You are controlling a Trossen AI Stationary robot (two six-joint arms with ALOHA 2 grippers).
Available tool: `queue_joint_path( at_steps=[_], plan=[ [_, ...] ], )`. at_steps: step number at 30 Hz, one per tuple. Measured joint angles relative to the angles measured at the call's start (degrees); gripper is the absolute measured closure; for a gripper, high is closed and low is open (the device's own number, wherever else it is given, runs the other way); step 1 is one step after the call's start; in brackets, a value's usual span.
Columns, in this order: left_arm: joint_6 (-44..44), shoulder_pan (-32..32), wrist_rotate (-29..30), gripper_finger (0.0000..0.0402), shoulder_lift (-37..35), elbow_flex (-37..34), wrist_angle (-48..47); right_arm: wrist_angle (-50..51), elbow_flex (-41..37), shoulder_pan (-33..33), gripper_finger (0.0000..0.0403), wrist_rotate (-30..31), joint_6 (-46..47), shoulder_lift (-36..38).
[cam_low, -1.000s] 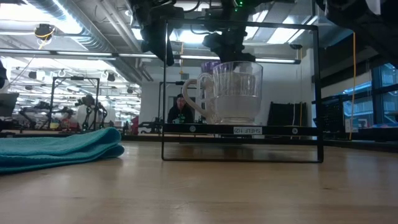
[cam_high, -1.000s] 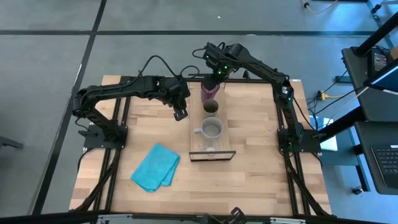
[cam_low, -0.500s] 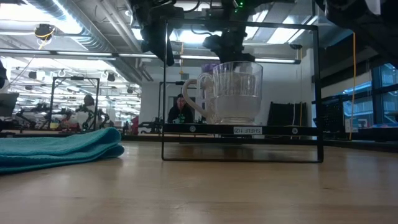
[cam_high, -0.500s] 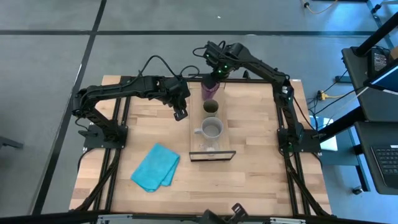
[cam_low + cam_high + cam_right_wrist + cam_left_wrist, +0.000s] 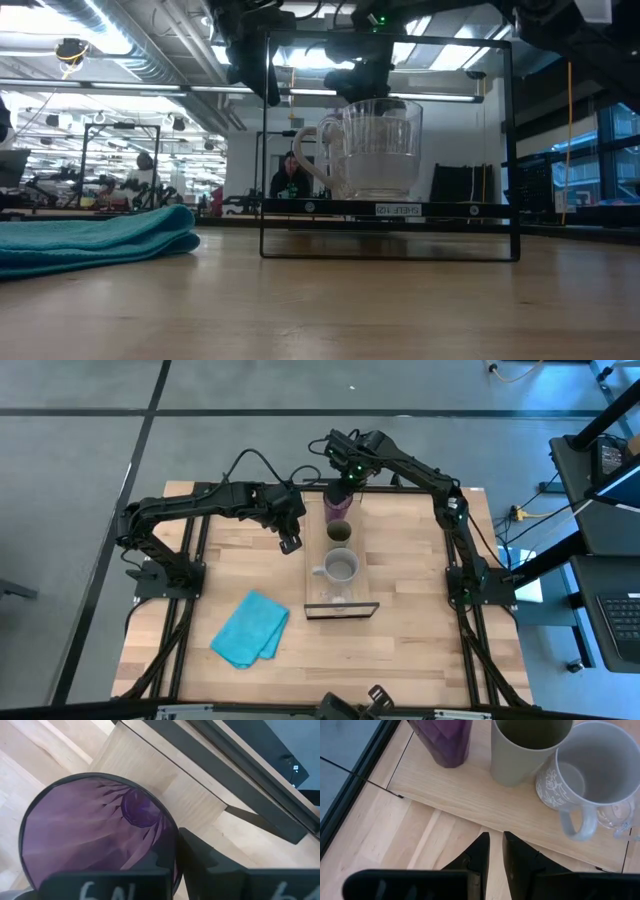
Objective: Stack small to large cups/mugs on shelf
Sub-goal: Put the purple cup on the shelf
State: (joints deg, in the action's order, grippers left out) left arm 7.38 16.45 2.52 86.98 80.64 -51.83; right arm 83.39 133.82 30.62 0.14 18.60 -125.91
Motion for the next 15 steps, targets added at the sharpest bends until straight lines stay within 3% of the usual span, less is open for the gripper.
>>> queue_joint_path(
  at_steps=[15],
  plan=[
    [-0.46,0.00,0.00,0.0355,0.00,0.00,0.00,-1.12,0.00,0.01,0.0371,0.35,-1.19,-0.02]
  ],
)
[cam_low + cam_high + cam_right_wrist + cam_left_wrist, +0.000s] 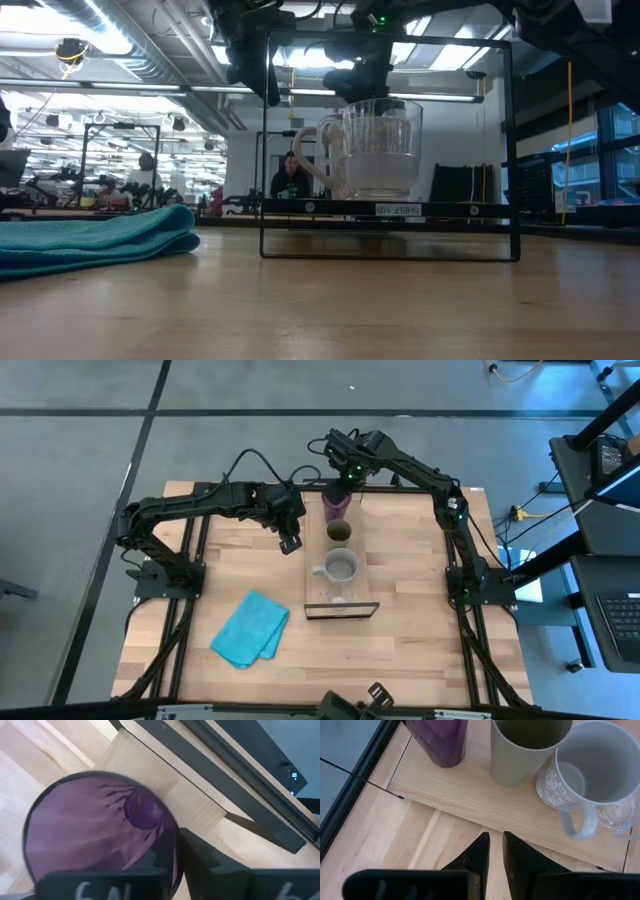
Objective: Stack small to large cups/mugs on shelf
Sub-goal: Put the purple cup on the shelf, then return to Home Position
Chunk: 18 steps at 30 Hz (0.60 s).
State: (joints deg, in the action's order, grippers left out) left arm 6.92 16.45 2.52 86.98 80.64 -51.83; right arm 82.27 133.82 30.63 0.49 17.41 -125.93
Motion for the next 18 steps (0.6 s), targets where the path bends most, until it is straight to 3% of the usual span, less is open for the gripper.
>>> queue_joint_path(
  at_steps=[10,18],
  plan=[
    [-0.04,0.01,0.00,0.0355,0.00,0.00,0.00,1.17,0.00,0.00,0.0292,-0.02,0.05,0.00],
    [-1.07,0.01,0.01,0.0355,0.00,0.00,0.00,2.46,1.01,0.00,0.0283,0.72,-1.13,1.60]
  ],
)
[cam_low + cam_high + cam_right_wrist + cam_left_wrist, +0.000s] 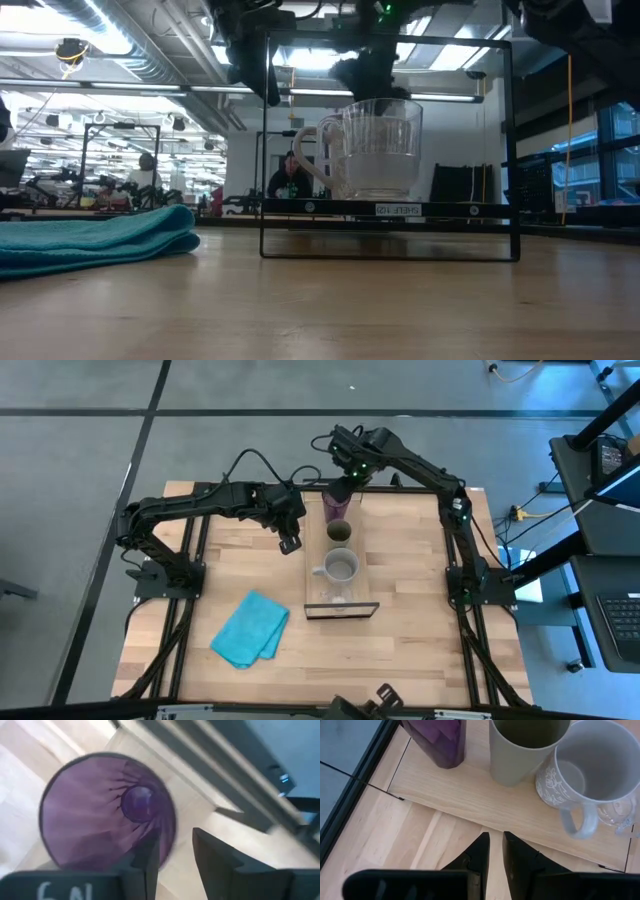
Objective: Stack small to large cups/mugs on shelf
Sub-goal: Return to Home Position
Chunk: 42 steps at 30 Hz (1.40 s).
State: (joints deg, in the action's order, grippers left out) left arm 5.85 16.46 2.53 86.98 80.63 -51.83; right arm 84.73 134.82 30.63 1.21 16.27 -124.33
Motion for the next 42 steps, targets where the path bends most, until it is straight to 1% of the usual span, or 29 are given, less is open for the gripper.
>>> queue_joint_path(
  at_steps=[5,7,9,11,13,17,19,22,24,25,27,29,31,32,34,37,39,42],
  plan=[
    [-0.07,-0.33,-0.12,0.0355,0.00,-0.01,0.11,0.26,0.20,0.00,0.0283,6.72,-0.15,4.66],
    [-0.22,-0.70,-0.12,0.0355,0.00,0.00,0.69,0.05,0.15,0.02,0.0283,8.43,-0.20,6.59],
    [-0.06,-1.13,-0.22,0.0355,0.00,-0.01,1.20,-0.08,0.15,0.02,0.0283,8.58,-0.22,8.85],
    [1.19,-1.71,-0.26,0.0355,0.00,-0.01,1.26,0.20,0.15,0.00,0.0283,7.04,-0.89,11.44],
    [0.91,-2.36,-0.27,0.0355,0.00,0.00,1.28,0.03,0.15,-0.48,0.0283,4.44,-3.79,14.38],
    [2.73,-3.25,-1.94,0.0355,-0.08,0.80,0.92,-5.03,0.17,-2.68,0.0283,0.94,-8.14,21.75],
    [4.44,-3.67,-4.74,0.0355,-0.78,3.21,1.90,-6.34,0.22,-3.59,0.0283,-0.97,-8.86,25.36],
    [5.03,-4.73,-9.06,0.0355,-2.71,8.50,5.42,-6.65,0.22,-5.58,0.0283,-6.29,-2.27,30.00],
    [4.87,-5.83,-10.30,0.0355,-3.57,12.36,8.60,-8.50,0.22,-8.14,0.0283,-10.82,-1.54,32.88],
    [4.34,-6.30,-10.32,0.0355,-4.18,13.70,8.94,-9.81,0.22,-9.88,0.0283,-11.92,-1.58,33.93],
    [4.27,-7.34,-9.81,0.0355,-5.33,15.56,10.02,-12.32,0.26,-14.35,0.0283,-10.91,-1.24,35.58],
    [4.22,-8.68,-8.01,0.0355,-7.35,15.29,11.45,-12.26,0.07,-18.31,0.0283,-8.60,-1.33,36.37],
    [4.95,-11.10,-4.51,0.0355,-10.38,11.61,14.13,-12.63,-1.58,-23.38,0.0283,-6.21,-0.82,36.98],
    [5.80,-12.43,-3.01,0.0355,-12.19,8.55,17.34,-13.93,-3.22,-25.75,0.0283,-5.79,-0.83,37.11],
    [7.73,-15.17,-0.29,0.0355,-16.53,0.24,25.35,-20.57,-8.33,-30.28,0.0283,-5.27,-0.32,37.48],
    [11.72,-18.54,0.66,0.0355,-23.70,-13.46,40.41,-33.81,-20.50,-34.48,0.0283,-5.64,-0.32,38.52],
    [13.27,-20.76,0.89,0.0355,-28.08,-20.98,48.08,-43.54,-29.90,-35.39,0.0283,-7.77,0.98,40.23],
    [13.36,-23.96,2.32,0.0355,-34.16,-28.49,53.84,-58.02,-44.22,-35.40,0.0283,-12.48,5.52,45.34]
  ],
)
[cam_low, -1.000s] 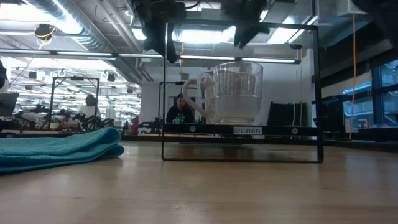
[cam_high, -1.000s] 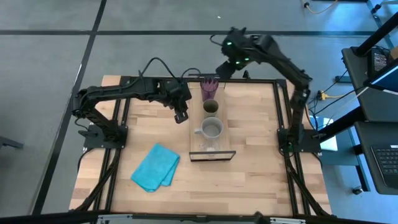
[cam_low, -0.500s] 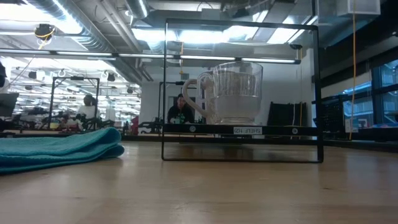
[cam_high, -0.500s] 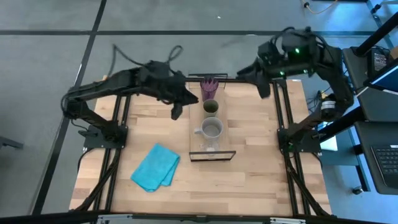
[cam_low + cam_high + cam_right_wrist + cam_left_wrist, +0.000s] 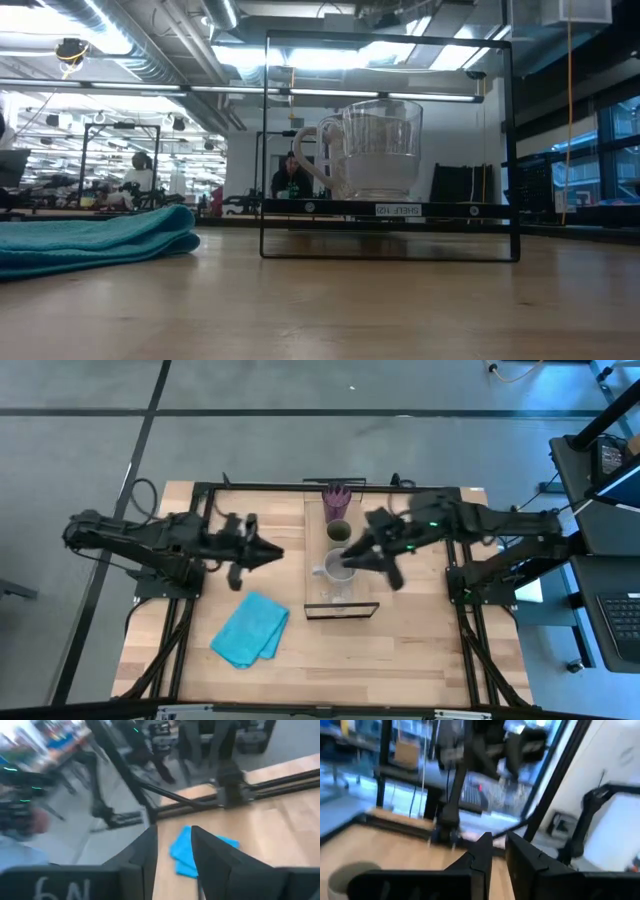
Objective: Stack small to large cups/mugs on shelf
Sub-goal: Return to Home Position
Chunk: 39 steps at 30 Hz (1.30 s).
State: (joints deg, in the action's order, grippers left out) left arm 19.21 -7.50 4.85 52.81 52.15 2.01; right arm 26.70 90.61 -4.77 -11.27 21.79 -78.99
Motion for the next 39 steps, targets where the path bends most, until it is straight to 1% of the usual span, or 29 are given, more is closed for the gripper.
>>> queue_joint_path(
  at_steps=[2,4,7,9,11,12,14,15,17,19,21,24,26,28,30,34,39],
  plan=[
    [-1.06,-1.79,3.42,0.0355,-3.48,-2.78,2.07,-5.34,-8.31,0.04,0.0283,-0.41,2.47,6.01],
    [-2.39,-3.16,7.34,0.0355,-6.93,-4.14,1.69,-6.52,-15.11,0.01,0.0283,4.21,4.93,14.36],
    [-4.53,-4.12,11.66,0.0355,-11.14,-4.95,-1.40,-6.76,-23.09,-0.96,0.0283,13.13,4.90,27.43],
    [-4.69,-4.18,13.90,0.0355,-13.82,-5.10,-5.59,-6.14,-27.74,-1.21,0.0283,15.10,4.12,35.58],
    [-4.69,-4.16,16.30,0.0355,-16.37,-5.08,-8.67,-5.67,-31.32,-1.21,0.0283,15.02,1.98,42.95],
    [-4.99,-4.16,17.69,0.0355,-17.73,-5.08,-10.78,-4.47,-32.67,-1.21,0.0283,13.80,1.96,46.44],
    [-5.90,-4.15,18.93,0.0355,-20.55,-5.08,-14.74,-2.36,-35.22,-1.19,0.0283,8.94,4.28,53.23],
    [-4.24,-4.17,18.33,0.0355,-21.86,-5.08,-16.15,-2.38,-36.57,-1.19,0.0283,7.23,5.70,56.52],
    [-2.61,-4.26,15.61,0.0355,-23.58,-5.09,-16.15,-3.83,-39.93,-1.23,0.0283,6.67,7.88,61.94],
    [-6.76,-4.61,11.76,0.0355,-24.20,-5.02,-15.58,-6.34,-43.93,-1.20,0.0283,5.68,6.74,66.27],
    [-10.89,-4.95,8.87,0.0355,-24.61,-5.73,-15.98,-8.02,-47.62,-1.21,0.0283,1.19,2.06,70.04],
    [-10.34,-4.97,9.16,0.0355,-25.87,-8.24,-14.61,-15.28,-52.98,-1.21,0.0283,-4.15,-1.51,75.31],
    [-8.81,-4.93,9.43,0.0355,-27.26,-10.73,-14.59,-16.54,-56.21,-1.21,0.0283,-6.47,-2.79,77.99],
    [-8.46,-4.95,9.39,0.0355,-28.96,-13.89,-12.45,-15.86,-58.21,-1.21,0.0283,-7.81,-2.87,78.91],
    [-10.13,-4.95,8.93,0.0355,-31.11,-16.94,-7.87,-14.60,-58.55,-1.20,0.0283,-8.50,-2.80,78.64],
    [-12.89,-4.93,5.08,0.0355,-36.64,-23.26,-1.94,-13.38,-59.06,-1.19,0.0283,-9.55,-3.96,78.34],
    [-13.38,-4.93,1.15,0.0355,-44.38,-31.62,3.63,-13.83,-58.79,-1.19,0.0283,-9.44,-6.84,78.81]
  ],
)
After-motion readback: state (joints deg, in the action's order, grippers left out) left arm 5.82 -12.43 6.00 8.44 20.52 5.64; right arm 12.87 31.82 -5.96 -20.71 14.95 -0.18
